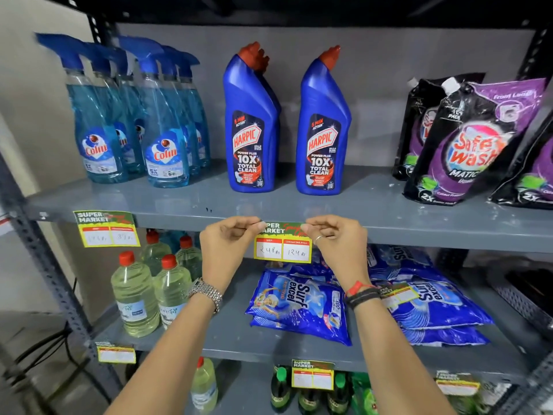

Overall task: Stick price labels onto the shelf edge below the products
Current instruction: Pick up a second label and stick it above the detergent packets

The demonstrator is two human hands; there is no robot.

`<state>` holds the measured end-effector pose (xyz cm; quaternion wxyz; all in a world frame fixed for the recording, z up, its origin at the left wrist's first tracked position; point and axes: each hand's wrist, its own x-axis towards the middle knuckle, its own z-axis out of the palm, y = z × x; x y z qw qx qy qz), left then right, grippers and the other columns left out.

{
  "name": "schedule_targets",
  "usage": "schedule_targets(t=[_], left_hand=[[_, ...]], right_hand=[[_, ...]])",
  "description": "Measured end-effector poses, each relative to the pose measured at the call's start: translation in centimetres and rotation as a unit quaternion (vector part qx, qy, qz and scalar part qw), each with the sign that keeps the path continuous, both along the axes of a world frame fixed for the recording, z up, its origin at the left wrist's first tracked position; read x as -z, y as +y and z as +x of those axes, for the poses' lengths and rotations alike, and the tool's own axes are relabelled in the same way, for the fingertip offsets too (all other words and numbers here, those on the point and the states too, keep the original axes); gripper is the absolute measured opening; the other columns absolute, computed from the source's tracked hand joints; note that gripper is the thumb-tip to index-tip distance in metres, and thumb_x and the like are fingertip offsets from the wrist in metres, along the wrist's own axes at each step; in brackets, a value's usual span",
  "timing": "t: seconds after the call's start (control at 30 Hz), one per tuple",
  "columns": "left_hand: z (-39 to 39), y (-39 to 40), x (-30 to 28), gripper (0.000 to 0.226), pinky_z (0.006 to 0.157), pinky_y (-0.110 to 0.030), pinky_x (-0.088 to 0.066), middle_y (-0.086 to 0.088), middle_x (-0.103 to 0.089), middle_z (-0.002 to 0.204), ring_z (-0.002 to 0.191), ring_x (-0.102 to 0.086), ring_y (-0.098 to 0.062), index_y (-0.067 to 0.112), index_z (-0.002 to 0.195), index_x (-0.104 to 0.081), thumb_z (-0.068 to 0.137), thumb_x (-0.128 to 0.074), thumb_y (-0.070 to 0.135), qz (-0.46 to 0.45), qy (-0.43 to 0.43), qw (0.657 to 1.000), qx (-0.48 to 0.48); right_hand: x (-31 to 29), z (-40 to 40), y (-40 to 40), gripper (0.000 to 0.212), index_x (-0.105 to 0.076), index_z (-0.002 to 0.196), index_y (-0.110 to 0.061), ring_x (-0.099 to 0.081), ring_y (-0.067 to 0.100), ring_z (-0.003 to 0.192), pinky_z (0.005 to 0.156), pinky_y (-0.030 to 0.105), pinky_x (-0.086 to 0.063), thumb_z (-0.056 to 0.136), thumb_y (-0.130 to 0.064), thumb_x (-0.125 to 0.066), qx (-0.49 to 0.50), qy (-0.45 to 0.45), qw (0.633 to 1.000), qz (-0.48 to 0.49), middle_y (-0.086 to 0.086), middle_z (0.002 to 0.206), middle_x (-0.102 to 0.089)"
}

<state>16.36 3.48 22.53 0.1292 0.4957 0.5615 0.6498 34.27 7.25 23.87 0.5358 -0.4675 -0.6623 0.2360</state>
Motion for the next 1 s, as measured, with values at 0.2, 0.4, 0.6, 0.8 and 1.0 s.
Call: schedule_targets(t=[0.2, 0.4, 0.6, 0.8, 1.0], left_hand=[[0.0, 0.3, 0.1, 0.017, 0.058, -0.015, -0.051, 0.012, -0.072, 0.072, 0.063, -0.065, 0.0, 0.021, 0.081, -0.075, 0.071, -0.077, 0.036, 0.0, 0.046, 0.998, -0.033], [-0.5, 0.9, 0.0, 0.022, 0.088, -0.023, -0.036, 0.016, -0.062, 0.114, 0.105, -0.052, -0.004, 0.038, 0.097, -0.07, 0.079, -0.064, 0.049, 0.046, 0.296, 0.947, -0.117], [-1.0, 2.2, -0.3, 0.023, 0.091, -0.044, -0.048, 0.013, -0.073, 0.101, 0.097, -0.065, -0.005, 0.031, 0.097, -0.072, 0.084, -0.057, 0.044, 0.039, 0.319, 0.947, 0.001], [-1.6, 2.2, -0.5, 0.023, 0.091, -0.038, -0.049, 0.009, -0.074, 0.103, 0.097, -0.065, -0.006, 0.028, 0.101, -0.072, 0.085, -0.06, 0.038, 0.033, 0.293, 0.955, 0.027], [-2.7, 2.3, -0.9, 0.024, 0.089, -0.03, -0.051, 0.006, -0.072, 0.108, 0.097, -0.064, -0.006, 0.025, 0.108, -0.07, 0.085, -0.063, 0.027, 0.013, 0.278, 0.957, 0.075]], right_hand=[[0.2, -0.5, -0.1, 0.013, -0.073, 0.085, -0.012, -0.06, 0.001, 0.059, 0.06, 0.013, -0.05, 0.077, -0.022, -0.074, 0.027, -0.012, 0.999, 0.023, 0.0, 0.071, -0.071], [1.1, -1.9, -0.3, 0.028, -0.067, 0.095, -0.023, -0.055, 0.016, 0.091, 0.08, 0.034, -0.045, 0.076, -0.044, -0.069, 0.129, -0.151, 0.969, 0.148, -0.003, 0.097, -0.065], [0.8, -4.1, 1.0, 0.04, -0.064, 0.099, -0.023, -0.056, 0.019, 0.098, 0.088, 0.033, -0.036, 0.076, -0.055, -0.064, 0.107, -0.18, 0.971, 0.116, -0.006, 0.101, -0.07], [0.0, -3.0, 1.2, 0.02, -0.063, 0.094, -0.024, -0.062, 0.015, 0.101, 0.091, 0.038, -0.048, 0.076, -0.024, -0.073, 0.038, -0.104, 0.993, 0.04, -0.004, 0.099, -0.073], [-1.3, -1.4, 1.3, 0.025, -0.062, 0.091, -0.021, -0.067, 0.007, 0.094, 0.091, 0.025, -0.052, 0.082, 0.002, -0.062, -0.047, -0.054, 0.997, -0.033, 0.002, 0.099, -0.075]])
